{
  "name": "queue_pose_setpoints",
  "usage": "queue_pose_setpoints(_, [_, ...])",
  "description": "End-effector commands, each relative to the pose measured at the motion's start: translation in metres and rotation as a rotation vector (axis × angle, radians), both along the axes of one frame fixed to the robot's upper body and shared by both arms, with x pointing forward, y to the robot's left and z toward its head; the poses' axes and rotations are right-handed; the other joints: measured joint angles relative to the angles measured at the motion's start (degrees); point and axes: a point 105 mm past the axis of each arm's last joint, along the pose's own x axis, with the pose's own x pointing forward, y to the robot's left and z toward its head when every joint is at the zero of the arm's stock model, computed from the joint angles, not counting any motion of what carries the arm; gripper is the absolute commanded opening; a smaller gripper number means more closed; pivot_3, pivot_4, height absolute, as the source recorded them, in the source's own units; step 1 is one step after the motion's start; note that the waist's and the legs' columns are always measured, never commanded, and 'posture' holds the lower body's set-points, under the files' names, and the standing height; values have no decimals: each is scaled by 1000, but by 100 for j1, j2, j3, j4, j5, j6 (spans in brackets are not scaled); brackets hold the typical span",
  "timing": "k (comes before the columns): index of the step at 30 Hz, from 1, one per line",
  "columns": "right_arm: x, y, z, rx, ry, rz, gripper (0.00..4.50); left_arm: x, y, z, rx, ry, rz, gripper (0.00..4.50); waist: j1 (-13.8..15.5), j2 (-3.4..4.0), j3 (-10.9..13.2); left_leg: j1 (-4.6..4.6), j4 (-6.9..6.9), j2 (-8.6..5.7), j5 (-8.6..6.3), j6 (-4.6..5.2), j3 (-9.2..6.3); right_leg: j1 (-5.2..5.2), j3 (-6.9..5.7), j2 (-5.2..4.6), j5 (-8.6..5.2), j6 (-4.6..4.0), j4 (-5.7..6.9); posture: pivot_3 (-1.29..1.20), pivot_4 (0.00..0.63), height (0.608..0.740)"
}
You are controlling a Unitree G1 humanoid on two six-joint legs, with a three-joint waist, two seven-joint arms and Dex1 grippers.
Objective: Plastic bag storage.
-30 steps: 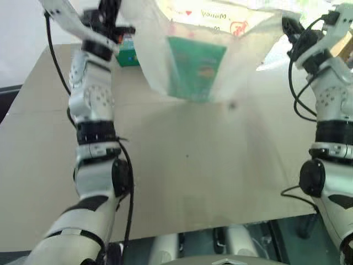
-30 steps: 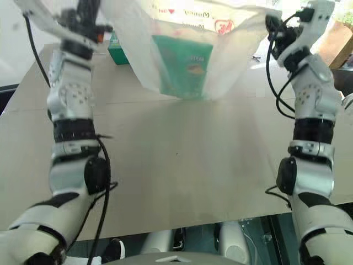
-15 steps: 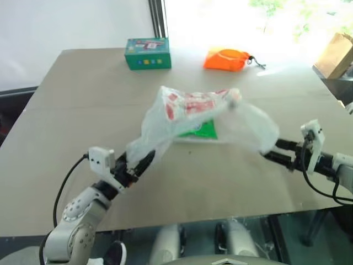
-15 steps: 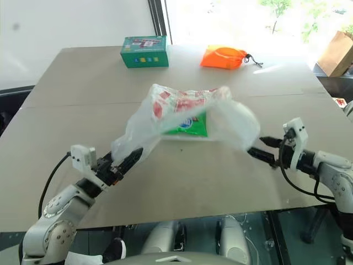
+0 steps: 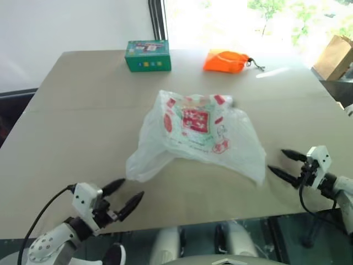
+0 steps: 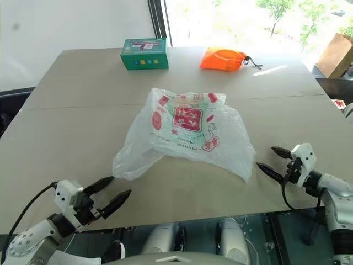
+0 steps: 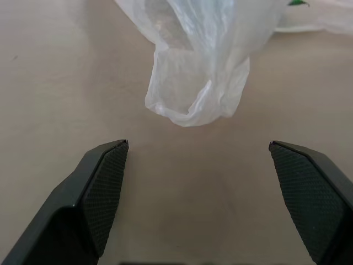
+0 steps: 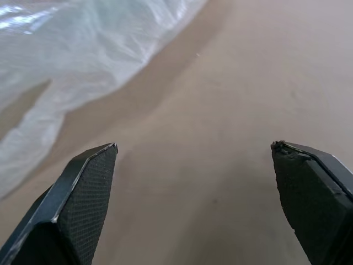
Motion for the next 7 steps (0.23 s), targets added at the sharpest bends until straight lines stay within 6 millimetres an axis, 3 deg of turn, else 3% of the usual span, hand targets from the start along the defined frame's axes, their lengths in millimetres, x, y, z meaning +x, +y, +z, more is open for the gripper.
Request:
queue_pose_setpoints(1, [-6,-4,6,3,-60,26,4500,0,0,-7,45,-30,-5,4386,3,15,-7,0,0,0,-1,1,1,0,1,-1,0,-1,0,0,150,740])
queue_pose_setpoints(7, [-9,-13,2,2,-32,3,4500,2,-8,-8,54,-73,-29,4386,10,20,-11,1,0,2,-2,3,5,-1,6,-4,1,-2,2,0,150,740])
